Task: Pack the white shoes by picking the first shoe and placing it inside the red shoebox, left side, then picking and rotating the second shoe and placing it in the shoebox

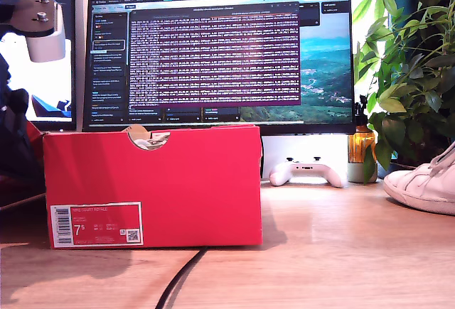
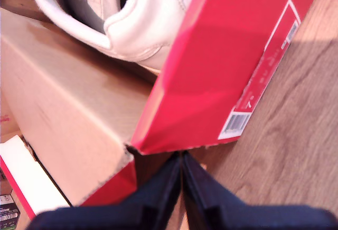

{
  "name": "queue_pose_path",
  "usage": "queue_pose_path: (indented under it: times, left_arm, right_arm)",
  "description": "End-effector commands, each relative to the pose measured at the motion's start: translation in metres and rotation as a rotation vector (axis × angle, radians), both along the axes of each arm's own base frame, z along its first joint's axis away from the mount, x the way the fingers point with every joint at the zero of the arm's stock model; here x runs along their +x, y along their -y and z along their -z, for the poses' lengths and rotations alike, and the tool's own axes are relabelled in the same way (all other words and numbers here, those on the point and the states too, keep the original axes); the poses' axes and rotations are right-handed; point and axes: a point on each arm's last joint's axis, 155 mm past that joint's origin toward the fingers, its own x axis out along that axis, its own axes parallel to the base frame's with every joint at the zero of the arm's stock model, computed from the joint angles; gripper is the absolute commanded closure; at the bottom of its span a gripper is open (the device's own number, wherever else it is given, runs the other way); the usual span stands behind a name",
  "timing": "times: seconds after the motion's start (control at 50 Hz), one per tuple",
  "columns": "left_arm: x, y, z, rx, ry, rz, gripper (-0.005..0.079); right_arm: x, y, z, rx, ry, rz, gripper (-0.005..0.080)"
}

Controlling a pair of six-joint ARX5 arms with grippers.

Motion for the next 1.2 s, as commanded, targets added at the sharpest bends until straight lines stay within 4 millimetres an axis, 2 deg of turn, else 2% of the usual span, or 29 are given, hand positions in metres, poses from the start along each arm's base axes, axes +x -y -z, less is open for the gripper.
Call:
queue_pose_path:
  times: [0.0, 0.12, 0.2, 0.36, 0.38, 0.44, 0.64, 0.74, 0.92, 1.18]
  left_arm:
    - [0.002, 0.003, -0.003, -0.008, 0.007, 0.004, 0.0761]
    - [0.002, 0.003, -0.003, -0.008, 0.007, 0.004, 0.0761]
    - [0.002, 0.003, -0.003, -0.008, 0.007, 0.003, 0.0761]
    - [0.002, 0.003, -0.003, -0.009, 0.007, 0.004, 0.0761]
    - [0.002, 0.003, -0.003, -0.008, 0.007, 0.004, 0.0761]
    - [0.002, 0.003, -0.003, -0.008, 0.007, 0.004, 0.0761]
    - [0.002, 0.003, -0.003, -0.008, 0.007, 0.004, 0.0761]
    - [0.002, 0.003, -0.003, -0.008, 0.007, 0.004, 0.0761]
    - [0.002, 0.003, -0.003, -0.008, 0.007, 0.004, 0.0760]
    - [0.002, 0.003, -0.003, -0.008, 0.007, 0.004, 0.0761]
  right_arm:
    - [-0.015, 0.003, 0.013, -0.008, -0.063, 0.008, 0.0758]
    - [0.002, 0.007, 0.008, -0.046, -0.024, -0.091, 0.0761]
    - [0.013, 0.007, 0.001, -0.077, -0.032, -0.240, 0.0761]
    - [0.042, 0.005, -0.025, -0.117, 0.017, -0.415, 0.0761]
    - [0.045, 0.003, -0.028, -0.138, -0.005, -0.523, 0.0761]
    - [0.057, -0.006, -0.038, -0.136, 0.010, -0.667, 0.0761]
    - [0.093, -0.038, -0.082, -0.144, 0.130, -1.031, 0.0761]
    - [0.108, -0.060, -0.107, -0.172, 0.214, -1.225, 0.0761]
    - [0.136, -0.115, -0.164, -0.218, 0.491, -1.539, 0.0761]
    - [0.143, -0.207, -0.238, -0.353, 0.855, -1.880, 0.0761]
